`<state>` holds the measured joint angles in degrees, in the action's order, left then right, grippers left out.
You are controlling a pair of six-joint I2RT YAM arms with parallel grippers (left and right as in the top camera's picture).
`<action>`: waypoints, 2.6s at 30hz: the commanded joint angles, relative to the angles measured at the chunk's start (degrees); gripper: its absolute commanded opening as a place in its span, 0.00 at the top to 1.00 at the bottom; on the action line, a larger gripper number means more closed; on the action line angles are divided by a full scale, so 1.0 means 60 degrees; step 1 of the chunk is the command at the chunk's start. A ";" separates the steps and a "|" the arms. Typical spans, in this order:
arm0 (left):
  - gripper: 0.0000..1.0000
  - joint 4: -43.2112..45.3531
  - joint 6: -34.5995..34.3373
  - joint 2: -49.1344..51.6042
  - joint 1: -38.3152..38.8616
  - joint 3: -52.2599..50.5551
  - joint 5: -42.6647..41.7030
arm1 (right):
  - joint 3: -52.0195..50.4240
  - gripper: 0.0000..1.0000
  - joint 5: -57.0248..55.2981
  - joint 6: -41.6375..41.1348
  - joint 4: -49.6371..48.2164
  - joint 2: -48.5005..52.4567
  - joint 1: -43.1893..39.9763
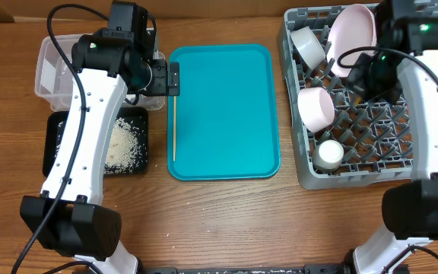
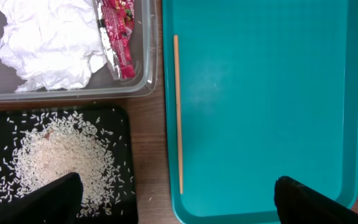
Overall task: Sort waste into correct bins and load items into the dishwasher
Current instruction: 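Grasp one chopstick and drop it into the dish rack, then move the right gripper to the remaining chopstick at the tray's left edge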
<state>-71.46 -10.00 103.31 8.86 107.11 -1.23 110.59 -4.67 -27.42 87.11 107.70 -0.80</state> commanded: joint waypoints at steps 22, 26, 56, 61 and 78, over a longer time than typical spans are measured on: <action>0.00 0.0026 -0.0055 0.0087 -0.0036 -0.0033 0.0058 | -0.0459 0.56 0.2703 0.0769 -0.3566 0.0189 0.2575; 0.00 0.0022 -0.0055 0.0087 -0.0036 -0.0033 0.0058 | -0.0568 0.54 0.2280 -0.0262 -0.4692 0.0714 0.3916; 0.00 -0.0583 -0.0055 0.0080 -0.0878 0.0656 0.0419 | -0.0568 0.48 0.2328 -0.0943 -0.6164 0.2371 0.6102; 0.00 -0.1086 -0.0055 0.0080 -0.1967 0.1275 0.0525 | -0.0568 0.47 0.2317 -0.0940 -0.6666 0.2787 0.6430; 0.00 -0.1082 -0.0339 0.0084 -0.2958 0.1355 0.0455 | -0.0506 0.43 0.0120 -0.0346 -0.7308 0.3646 0.7657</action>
<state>-78.02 -10.83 103.31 -8.99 113.97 1.15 107.13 1.85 -31.44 43.92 129.25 44.05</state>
